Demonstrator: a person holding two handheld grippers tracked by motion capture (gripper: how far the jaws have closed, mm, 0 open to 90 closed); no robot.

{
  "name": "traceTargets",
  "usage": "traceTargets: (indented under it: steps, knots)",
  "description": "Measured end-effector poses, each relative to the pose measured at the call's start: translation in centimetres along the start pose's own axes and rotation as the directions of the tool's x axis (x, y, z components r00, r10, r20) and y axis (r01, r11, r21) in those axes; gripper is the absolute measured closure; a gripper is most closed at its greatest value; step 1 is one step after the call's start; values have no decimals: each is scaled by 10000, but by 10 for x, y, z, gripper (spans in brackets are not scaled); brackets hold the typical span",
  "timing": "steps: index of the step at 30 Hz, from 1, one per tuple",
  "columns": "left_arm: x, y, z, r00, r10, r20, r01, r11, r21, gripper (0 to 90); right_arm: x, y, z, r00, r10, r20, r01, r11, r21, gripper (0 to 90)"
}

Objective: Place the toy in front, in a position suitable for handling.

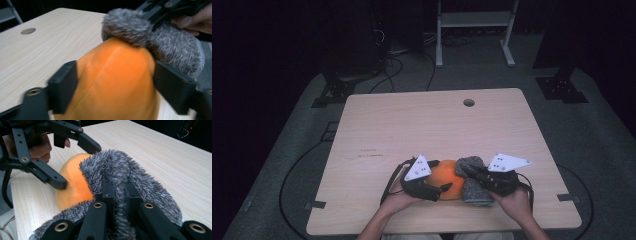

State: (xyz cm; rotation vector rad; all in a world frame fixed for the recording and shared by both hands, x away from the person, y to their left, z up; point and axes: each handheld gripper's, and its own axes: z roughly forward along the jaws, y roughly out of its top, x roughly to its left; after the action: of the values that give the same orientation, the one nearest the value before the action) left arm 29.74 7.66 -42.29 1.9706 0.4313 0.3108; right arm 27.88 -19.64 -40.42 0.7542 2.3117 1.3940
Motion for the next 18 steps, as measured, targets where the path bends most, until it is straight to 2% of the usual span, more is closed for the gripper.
traceTargets:
  steps: [1, 2, 3, 5, 6, 7, 8, 10, 11, 12, 13, 14, 15, 16, 18]
  knots:
    - [0, 0, 0, 10000, 0, 0, 0, 10000, 0, 126, 0, 0, 0, 10000, 0, 0, 0, 10000, 0, 814]
    - [4, -3, 1, 9998, -214, -42, 215, 9997, 118, 126, -2, -1, 0, 10000, -6, 18, 6, 10000, 6, 814]
    - [6, -5, 2, 9994, -339, -51, 341, 9991, 246, 87, -4, -3, -1, 10000, 54, 49, -54, 10000, 4, 814]
    - [10, -11, 5, 9974, -677, 260, 667, 9971, 369, 85, -8, -5, -1, 9998, 177, 75, -177, 9998, 44, 814]
    - [10, -12, 4, 9982, -526, 280, 518, 9982, 302, 156, -13, -8, 0, 9990, 434, 70, -434, 9990, 38, 814]
    - [10, -12, 4, 9982, -526, 280, 518, 9982, 302, 212, -13, -8, 0, 9990, 434, 70, -434, 9990, 38, 814]
    - [8, -11, 3, 9994, -345, 31, 344, 9991, 253, 266, -16, -9, -1, 9970, 767, 104, -766, 9971, -11, 813]
    - [4, -8, 3, 9995, -75, -311, 85, 9995, 316, 296, -16, -7, -2, 9958, 903, 130, -902, 9959, -34, 813]
    - [3, -7, 3, 9992, -14, -393, 26, 9996, 289, 329, -12, -3, -5, 9968, 776, 195, -773, 9969, -132, 814]
    - [1, -5, 2, 9988, 66, -485, -55, 9997, 234, 352, -5, 3, -9, 9984, 555, 62, -552, 9977, -402, 813]
    - [-1, -3, 2, 9984, 120, -555, -108, 9997, 220, 352, -5, 3, -9, 9984, 555, 62, -552, 9977, -402, 813]
    - [-4, -1, 3, 9969, 299, -722, -285, 9994, 211, 365, 5, 9, -9, 9997, 228, -120, -234, 9982, -548, 813]
    - [-8, 1, 3, 9957, 480, -797, -463, 9987, 227, 365, 5, 9, -9, 9997, 228, -120, -234, 9982, -548, 813]
    - [-10, 3, 2, 9945, 629, -835, -613, 9979, 225, 374, 12, 12, -5, 9999, -113, -117, 108, 9991, -405, 813]
    - [-13, 5, -1, 9932, 754, -890, -746, 9971, 126, 378, 13, 11, -3, 9998, -217, -9, 217, 9992, -331, 814]
